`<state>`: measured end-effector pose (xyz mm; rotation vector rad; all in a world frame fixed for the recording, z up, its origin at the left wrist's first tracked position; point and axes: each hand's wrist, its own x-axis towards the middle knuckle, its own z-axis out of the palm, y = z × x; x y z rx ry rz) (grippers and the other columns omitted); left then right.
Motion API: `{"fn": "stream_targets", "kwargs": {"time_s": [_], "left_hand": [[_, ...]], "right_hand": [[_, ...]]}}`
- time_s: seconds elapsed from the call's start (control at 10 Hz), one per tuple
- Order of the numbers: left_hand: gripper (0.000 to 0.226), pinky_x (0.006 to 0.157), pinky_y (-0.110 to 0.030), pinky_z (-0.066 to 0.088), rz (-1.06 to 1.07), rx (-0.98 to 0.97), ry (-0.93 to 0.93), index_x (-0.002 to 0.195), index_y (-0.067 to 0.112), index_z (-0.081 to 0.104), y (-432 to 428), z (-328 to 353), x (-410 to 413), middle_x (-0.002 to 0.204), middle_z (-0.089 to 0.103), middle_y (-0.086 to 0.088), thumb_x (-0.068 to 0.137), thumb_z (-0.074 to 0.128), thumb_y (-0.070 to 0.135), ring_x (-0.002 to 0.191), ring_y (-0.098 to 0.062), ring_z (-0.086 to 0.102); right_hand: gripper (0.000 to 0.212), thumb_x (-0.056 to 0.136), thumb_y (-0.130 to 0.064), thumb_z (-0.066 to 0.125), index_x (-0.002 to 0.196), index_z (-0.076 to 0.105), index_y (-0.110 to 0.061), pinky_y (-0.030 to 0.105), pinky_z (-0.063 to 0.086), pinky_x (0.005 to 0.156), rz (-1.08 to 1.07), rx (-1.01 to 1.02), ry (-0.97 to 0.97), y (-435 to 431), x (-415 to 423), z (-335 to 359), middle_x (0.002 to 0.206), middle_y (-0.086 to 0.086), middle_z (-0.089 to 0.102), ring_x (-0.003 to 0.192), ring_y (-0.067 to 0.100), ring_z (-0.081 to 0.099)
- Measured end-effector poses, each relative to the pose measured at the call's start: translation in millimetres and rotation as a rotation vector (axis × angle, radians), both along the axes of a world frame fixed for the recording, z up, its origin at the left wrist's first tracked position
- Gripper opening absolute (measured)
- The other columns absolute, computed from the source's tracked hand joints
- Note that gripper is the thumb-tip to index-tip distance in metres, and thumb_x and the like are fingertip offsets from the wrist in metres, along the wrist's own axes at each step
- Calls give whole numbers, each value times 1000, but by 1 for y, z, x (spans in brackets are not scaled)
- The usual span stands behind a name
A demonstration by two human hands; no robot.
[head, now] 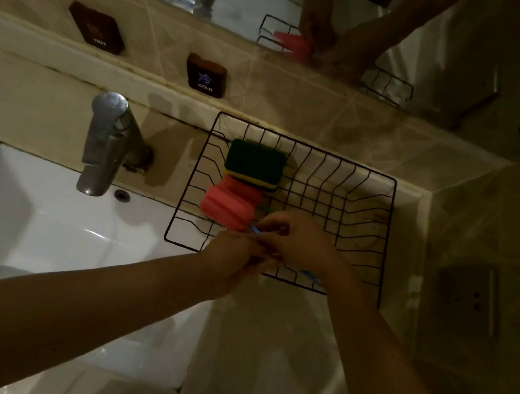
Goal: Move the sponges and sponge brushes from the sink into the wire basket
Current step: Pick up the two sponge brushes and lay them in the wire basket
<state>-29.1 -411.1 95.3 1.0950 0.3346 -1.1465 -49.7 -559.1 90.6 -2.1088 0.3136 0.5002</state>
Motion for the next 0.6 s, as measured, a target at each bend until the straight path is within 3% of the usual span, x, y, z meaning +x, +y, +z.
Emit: {"fn": "stream_targets", "kwargs": {"time_s": [0.1,0.2,0.3,0.4,0.5,0.6], "left_hand": [[36,91,-43,56,-54,-8,-30,124,-2,54,12,2,0,115,63,-26,89,50,-11,101,-35,66],[30,83,-40,59,-112,6,-19,115,-1,59,24,5,0,106,65,-24,87,56,-11,95,-32,67],[29,84,-38,59,-168,33,-4,114,-4,60,37,1,-3,99,67,-16,87,56,-11,91,-27,68],[28,77,-32,60,-155,68,54,116,-6,60,52,-4,-7,104,67,-18,88,56,-7,94,-28,69],[21,77,-33,60,-194,103,84,108,-1,63,70,-3,-14,108,67,-20,89,57,-5,95,-30,69],[19,75,-32,61,-268,161,1,108,3,63,89,1,-9,110,67,-19,89,58,0,96,-29,70]], "right_hand": [[11,87,-17,70,97,71,-20,6,43,55,10,-52,5,7,2,-6,84,-16,63,73,-8,59],[10,87,-16,70,96,70,-16,6,35,57,38,-181,-14,13,4,-12,85,-11,62,69,-10,51],[11,87,-12,67,97,71,-12,21,44,69,19,-286,-13,21,5,-24,96,3,68,81,8,59],[15,87,-8,64,99,72,-8,27,43,74,-6,-434,3,31,2,-34,104,11,68,94,22,60],[6,86,-12,66,86,72,-12,26,43,68,-85,-451,-83,42,-8,-33,85,6,67,78,18,60],[28,90,-20,63,64,58,-27,23,35,53,-191,-475,-177,54,-16,-20,65,-7,55,59,11,51]]}}
